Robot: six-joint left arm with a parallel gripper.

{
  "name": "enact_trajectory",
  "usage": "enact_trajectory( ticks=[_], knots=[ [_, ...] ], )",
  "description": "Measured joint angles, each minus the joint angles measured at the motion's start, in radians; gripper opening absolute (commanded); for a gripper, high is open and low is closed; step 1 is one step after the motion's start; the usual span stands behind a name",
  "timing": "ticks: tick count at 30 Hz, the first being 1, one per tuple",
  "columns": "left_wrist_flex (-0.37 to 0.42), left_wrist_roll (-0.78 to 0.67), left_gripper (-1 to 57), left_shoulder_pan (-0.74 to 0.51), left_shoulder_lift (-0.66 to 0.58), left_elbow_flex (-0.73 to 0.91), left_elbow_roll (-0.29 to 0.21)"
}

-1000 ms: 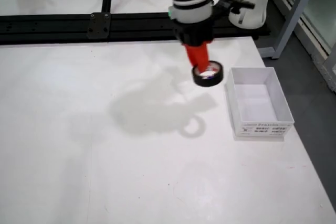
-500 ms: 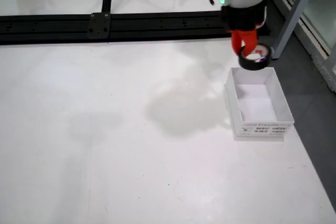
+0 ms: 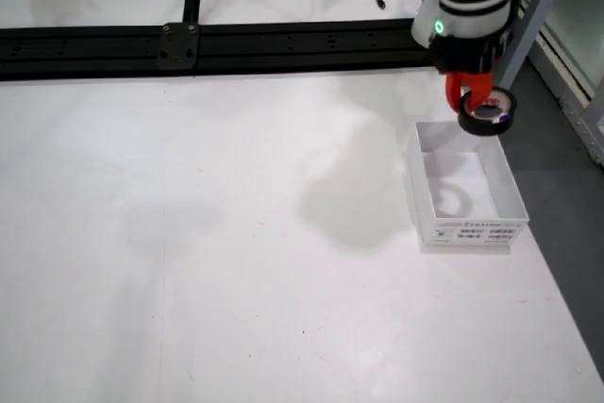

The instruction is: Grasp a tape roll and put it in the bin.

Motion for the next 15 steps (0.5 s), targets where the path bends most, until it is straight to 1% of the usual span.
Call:
enact_trajectory(
  ticks=[8, 15],
  knots=[
    [-0.068, -0.032, -0.8, 0.011, 0.062, 0.016, 0.002],
    [-0.111, -0.055, -0.8, 0.019, 0.094, 0.024, 0.026]
  ],
)
